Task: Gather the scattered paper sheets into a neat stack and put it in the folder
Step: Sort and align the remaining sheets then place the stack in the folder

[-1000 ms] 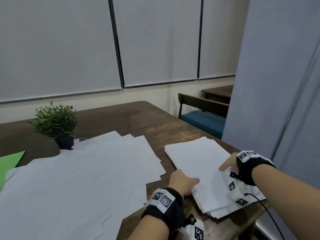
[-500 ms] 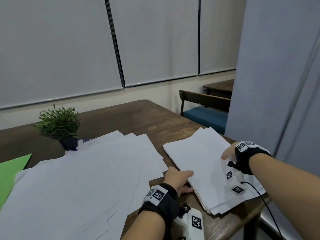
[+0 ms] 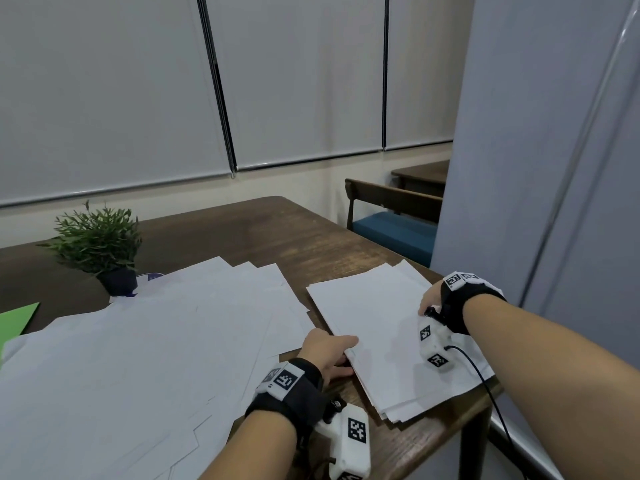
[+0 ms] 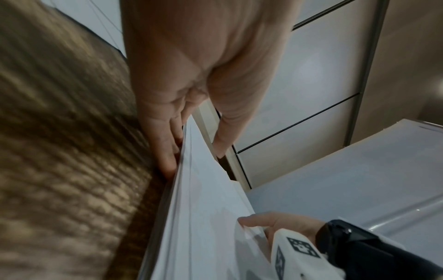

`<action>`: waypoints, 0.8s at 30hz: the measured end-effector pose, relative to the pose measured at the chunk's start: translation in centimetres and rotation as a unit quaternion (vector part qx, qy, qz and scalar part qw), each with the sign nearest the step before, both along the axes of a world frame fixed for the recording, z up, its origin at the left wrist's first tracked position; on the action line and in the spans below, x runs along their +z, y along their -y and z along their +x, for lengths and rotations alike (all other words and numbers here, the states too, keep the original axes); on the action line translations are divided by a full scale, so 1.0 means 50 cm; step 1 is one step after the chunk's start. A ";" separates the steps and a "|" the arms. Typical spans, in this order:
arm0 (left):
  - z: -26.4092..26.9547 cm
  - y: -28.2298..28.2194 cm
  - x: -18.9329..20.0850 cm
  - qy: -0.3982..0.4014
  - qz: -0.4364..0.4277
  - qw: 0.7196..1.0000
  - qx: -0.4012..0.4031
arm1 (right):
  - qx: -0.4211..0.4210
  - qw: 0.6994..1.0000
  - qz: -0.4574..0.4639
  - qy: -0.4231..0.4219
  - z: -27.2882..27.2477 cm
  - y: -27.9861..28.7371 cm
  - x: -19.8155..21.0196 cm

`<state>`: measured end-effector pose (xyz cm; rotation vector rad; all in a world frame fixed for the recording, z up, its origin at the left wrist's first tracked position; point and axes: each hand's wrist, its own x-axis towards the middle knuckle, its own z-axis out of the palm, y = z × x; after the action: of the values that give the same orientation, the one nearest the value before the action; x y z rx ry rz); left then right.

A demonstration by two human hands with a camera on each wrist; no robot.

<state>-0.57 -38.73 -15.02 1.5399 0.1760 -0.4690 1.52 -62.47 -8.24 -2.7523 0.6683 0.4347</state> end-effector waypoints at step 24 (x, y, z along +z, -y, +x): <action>0.098 -0.107 0.198 0.370 -0.041 0.917 0.144 | 0.100 0.733 0.572 0.354 0.055 -0.074 0.098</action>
<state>4.32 -33.37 -5.14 1.4791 -0.2060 0.3504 4.25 -58.75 -3.35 -1.5401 -0.1356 -0.1799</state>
